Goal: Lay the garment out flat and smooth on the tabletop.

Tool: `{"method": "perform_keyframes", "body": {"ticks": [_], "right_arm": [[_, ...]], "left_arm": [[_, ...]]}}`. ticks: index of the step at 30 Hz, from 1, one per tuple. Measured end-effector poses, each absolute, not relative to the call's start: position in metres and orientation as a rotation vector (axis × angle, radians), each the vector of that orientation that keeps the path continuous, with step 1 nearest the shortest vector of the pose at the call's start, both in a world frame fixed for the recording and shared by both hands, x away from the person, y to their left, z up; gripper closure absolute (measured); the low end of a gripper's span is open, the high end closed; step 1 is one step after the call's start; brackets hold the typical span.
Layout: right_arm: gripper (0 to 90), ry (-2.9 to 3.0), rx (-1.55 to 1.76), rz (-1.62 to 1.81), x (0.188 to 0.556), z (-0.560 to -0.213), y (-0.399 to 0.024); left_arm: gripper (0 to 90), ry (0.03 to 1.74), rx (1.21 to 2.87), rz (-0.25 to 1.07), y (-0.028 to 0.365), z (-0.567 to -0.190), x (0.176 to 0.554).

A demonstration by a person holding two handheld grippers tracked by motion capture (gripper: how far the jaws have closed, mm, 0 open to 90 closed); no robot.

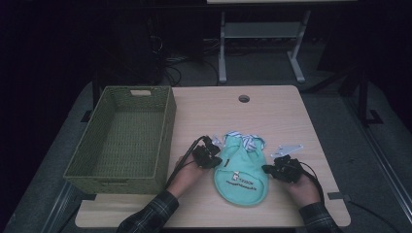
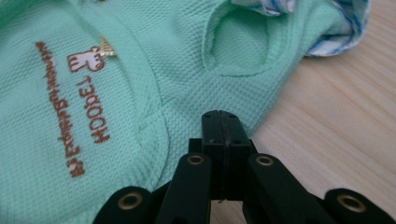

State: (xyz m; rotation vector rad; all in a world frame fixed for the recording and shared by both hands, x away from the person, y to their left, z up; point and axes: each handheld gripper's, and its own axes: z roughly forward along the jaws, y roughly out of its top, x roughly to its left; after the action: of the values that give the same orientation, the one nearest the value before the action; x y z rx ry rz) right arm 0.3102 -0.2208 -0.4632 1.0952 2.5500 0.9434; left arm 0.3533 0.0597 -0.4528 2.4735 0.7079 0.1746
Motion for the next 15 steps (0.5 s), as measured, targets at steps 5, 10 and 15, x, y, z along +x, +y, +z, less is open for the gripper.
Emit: {"method": "perform_keyframes", "body": {"ticks": [5,10,15], "right_arm": [[89.9,2.558,1.095,0.95,0.31,-0.463,-0.221],[89.8,2.585,1.07,0.965,0.304,-0.463,-0.22],[89.4,2.607,1.042,0.989,0.293,-0.464,-0.22]], "left_arm": [[89.8,0.7,2.462,0.117,0.067,-0.453,0.341],[89.7,0.691,2.458,0.067,0.073,-0.453,0.328],[89.6,0.675,2.465,0.026,0.076,-0.452,0.32]]}}
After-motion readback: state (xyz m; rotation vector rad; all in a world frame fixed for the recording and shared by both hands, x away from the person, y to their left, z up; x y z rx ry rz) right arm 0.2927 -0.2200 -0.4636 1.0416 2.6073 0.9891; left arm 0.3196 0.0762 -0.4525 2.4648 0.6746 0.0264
